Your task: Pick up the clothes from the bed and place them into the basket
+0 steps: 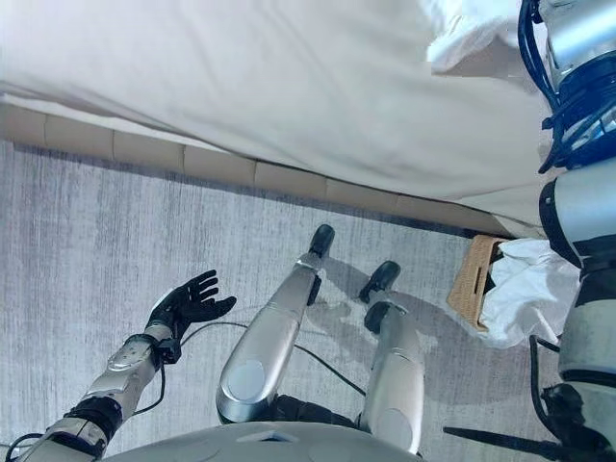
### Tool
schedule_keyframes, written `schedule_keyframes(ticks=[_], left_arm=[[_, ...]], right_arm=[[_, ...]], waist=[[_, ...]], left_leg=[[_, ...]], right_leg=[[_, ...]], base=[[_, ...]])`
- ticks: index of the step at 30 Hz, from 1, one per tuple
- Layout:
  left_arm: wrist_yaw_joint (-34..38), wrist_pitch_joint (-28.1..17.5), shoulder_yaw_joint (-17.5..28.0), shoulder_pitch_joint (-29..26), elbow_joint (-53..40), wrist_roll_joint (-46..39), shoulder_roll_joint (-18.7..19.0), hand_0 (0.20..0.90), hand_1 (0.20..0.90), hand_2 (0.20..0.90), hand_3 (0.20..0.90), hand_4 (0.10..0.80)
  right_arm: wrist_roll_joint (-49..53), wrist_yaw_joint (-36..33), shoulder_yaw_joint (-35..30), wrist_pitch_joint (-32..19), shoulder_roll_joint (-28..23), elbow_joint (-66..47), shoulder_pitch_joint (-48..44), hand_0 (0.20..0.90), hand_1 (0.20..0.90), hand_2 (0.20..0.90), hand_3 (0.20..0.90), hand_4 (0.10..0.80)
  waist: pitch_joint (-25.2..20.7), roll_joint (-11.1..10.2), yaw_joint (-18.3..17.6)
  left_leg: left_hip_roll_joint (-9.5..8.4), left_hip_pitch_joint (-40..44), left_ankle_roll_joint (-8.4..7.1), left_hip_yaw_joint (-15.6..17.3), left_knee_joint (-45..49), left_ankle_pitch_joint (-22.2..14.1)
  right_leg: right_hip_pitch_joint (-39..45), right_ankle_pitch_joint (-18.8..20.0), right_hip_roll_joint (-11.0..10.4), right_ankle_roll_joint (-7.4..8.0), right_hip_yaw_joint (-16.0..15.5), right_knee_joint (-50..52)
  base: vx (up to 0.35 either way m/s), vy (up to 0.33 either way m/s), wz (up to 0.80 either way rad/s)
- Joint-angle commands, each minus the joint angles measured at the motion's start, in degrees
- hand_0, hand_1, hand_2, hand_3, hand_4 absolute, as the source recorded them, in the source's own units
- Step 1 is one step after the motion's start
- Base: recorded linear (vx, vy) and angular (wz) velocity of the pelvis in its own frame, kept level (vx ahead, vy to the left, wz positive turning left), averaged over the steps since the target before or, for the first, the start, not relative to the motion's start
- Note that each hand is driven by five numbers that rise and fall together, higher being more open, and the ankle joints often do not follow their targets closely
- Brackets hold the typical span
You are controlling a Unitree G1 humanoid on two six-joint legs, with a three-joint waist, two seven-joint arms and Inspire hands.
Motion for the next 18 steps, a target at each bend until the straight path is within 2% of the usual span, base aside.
schedule_keyframes(ticks=[1, 5, 7, 9, 12, 15, 16, 17, 18], left_arm=[[1.0, 1.2, -0.2, 1.8, 4.4, 4.4, 2.4, 0.900, 0.900, 0.900, 0.900, 0.800], [2.1, 2.2, -2.1, 1.1, 5.2, 6.9, 1.4, 0.900, 0.900, 0.900, 0.900, 0.800], [2.4, 2.3, -2.8, 1.0, 5.6, 7.8, 1.0, 0.900, 0.900, 0.900, 0.900, 0.800], [3.1, 2.7, -4.1, 0.9, 7.4, 10.6, 0.1, 0.900, 0.900, 0.900, 0.900, 0.800], [3.3, 3.8, -5.0, 0.3, 9.1, 13.6, -0.5, 0.900, 0.900, 0.900, 0.900, 0.800], [2.8, 5.8, -5.6, -1.2, 11.3, 16.4, -1.2, 0.900, 0.900, 0.900, 0.900, 0.800], [2.7, 6.5, -5.7, -1.7, 11.6, 16.9, -1.6, 0.900, 0.900, 0.900, 0.900, 0.800], [2.6, 7.1, -6.0, -2.4, 11.8, 17.4, -2.4, 0.900, 0.900, 0.900, 0.900, 0.800], [2.5, 7.2, -6.3, -3.0, 12.1, 16.8, -3.2, 0.900, 0.900, 0.900, 0.900, 0.800]], right_arm=[[-0.1, -4.8, 1.1, -3.6, -8.8, -5.0, -2.6, 0.300, 0.300, 0.300, 0.200, 0.100], [1.8, -2.6, 1.5, -4.3, -11.1, -5.7, -2.4, 0.300, 0.300, 0.300, 0.200, 0.100], [2.2, -2.0, 1.5, -4.5, -11.8, -6.1, -2.0, 0.300, 0.300, 0.300, 0.200, 0.100], [3.4, -0.1, 1.6, -5.6, -13.8, -6.7, -1.6, 0.300, 0.300, 0.300, 0.200, 0.100], [4.4, 0.5, 1.8, -6.3, -15.1, -7.1, -1.1, 0.300, 0.300, 0.300, 0.200, 0.100], [4.5, 8.9, -0.9, -5.1, -16.9, -8.3, 2.0, 0.300, 0.300, 0.300, 0.200, 0.100], [3.9, 12.2, -1.8, -3.8, -16.9, -8.8, 3.7, 0.429, 0.429, 0.429, 0.351, 0.251], [3.4, 17.7, -2.7, -0.9, -16.8, -9.7, 6.4, 0.827, 0.827, 0.827, 0.815, 0.715], [3.3, 22.8, -3.5, 0.5, -16.6, -8.6, 8.6, 0.900, 0.900, 0.900, 0.900, 0.800]], waist=[[-5.6, -3.9, -0.6], [-9.4, -4.9, -2.8], [-10.3, -5.1, -3.4], [-13.3, -5.6, -5.0], [-15.9, -5.9, -6.3], [-19.5, -6.1, -8.3], [-20.1, -6.0, -8.8], [-20.9, -5.8, -9.5], [-21.7, -5.7, -10.0]], left_leg=[[-0.27, 6.1, 2.28, 0.9, -5.2, -2.9], [1.00, 12.6, 1.81, 2.2, -11.7, -2.2], [1.13, 14.5, 1.66, 2.4, -13.4, -2.1], [1.62, 19.2, 1.34, 3.0, -17.8, -1.6], [1.69, 21.8, 1.24, 3.4, -20.4, -0.7], [1.80, 25.3, 1.16, 4.5, -22.3, -0.5], [1.84, 26.0, 1.14, 4.8, -22.4, -0.6], [1.92, 27.3, 1.14, 5.3, -22.4, -0.8], [2.05, 28.0, 1.15, 5.7, -22.2, -1.1]], right_leg=[[5.9, 4.4, 1.2, 0.89, 1.8, -2.7], [11.5, 5.0, 2.1, 0.84, 3.2, -8.4], [13.2, 5.2, 2.4, 0.87, 3.5, -10.0], [17.1, 5.4, 3.1, 0.86, 4.3, -13.3], [19.2, 5.8, 3.4, 0.91, 4.8, -15.0], [21.4, 5.9, 3.6, 0.74, 5.5, -16.0], [21.7, 6.0, 3.6, 0.77, 5.6, -15.9], [22.5, 5.9, 3.5, 0.62, 6.0, -15.8], [23.0, 5.6, 3.5, 0.36, 6.1, -15.8]], base=[[-0.047, -0.055, -0.06], [0.015, -0.063, -0.08], [0.023, -0.048, -0.18], [0.037, -0.068, -0.20], [0.031, -0.039, -0.12], [0.059, 0.000, -0.14], [0.075, 0.038, -0.11], [0.106, 0.052, -0.17], [0.098, 0.040, -0.22]])
